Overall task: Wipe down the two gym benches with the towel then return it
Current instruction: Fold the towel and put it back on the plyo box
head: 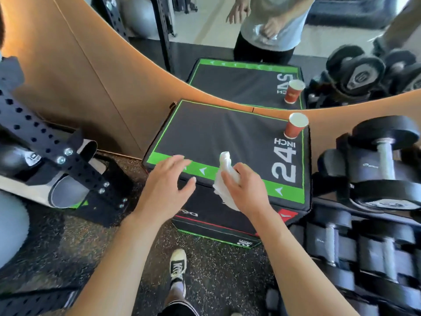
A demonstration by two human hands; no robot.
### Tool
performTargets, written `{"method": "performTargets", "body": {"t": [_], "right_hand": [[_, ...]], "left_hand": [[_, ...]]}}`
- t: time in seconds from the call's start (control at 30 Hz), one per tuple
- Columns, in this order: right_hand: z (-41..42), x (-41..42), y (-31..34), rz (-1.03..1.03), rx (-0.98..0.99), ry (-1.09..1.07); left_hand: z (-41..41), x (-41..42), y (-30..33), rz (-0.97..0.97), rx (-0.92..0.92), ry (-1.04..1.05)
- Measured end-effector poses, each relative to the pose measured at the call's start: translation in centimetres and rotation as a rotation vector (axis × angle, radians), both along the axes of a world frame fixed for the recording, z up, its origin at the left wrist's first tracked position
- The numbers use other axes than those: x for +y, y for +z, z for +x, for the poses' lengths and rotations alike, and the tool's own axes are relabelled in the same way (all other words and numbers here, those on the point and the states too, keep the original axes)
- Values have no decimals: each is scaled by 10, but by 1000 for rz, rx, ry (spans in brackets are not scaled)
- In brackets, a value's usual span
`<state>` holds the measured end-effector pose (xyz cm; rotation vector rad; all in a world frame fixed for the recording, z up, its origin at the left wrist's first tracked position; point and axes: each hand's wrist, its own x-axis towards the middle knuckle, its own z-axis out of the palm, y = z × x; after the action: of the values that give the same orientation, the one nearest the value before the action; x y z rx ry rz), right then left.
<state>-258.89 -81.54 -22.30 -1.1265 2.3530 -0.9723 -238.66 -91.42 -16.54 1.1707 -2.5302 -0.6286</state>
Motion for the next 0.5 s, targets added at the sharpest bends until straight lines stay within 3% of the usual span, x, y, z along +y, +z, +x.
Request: {"method": "performTargets", "body": {"t": [0.23,0.5], "right_hand": [[17,-80,-35,106,57,-6],[18,-124,-63,175,131,-118]], "left_hand": [[-6,-102,-41,57,-17,-174],[-18,-149,-83,77,-114,-359]]}}
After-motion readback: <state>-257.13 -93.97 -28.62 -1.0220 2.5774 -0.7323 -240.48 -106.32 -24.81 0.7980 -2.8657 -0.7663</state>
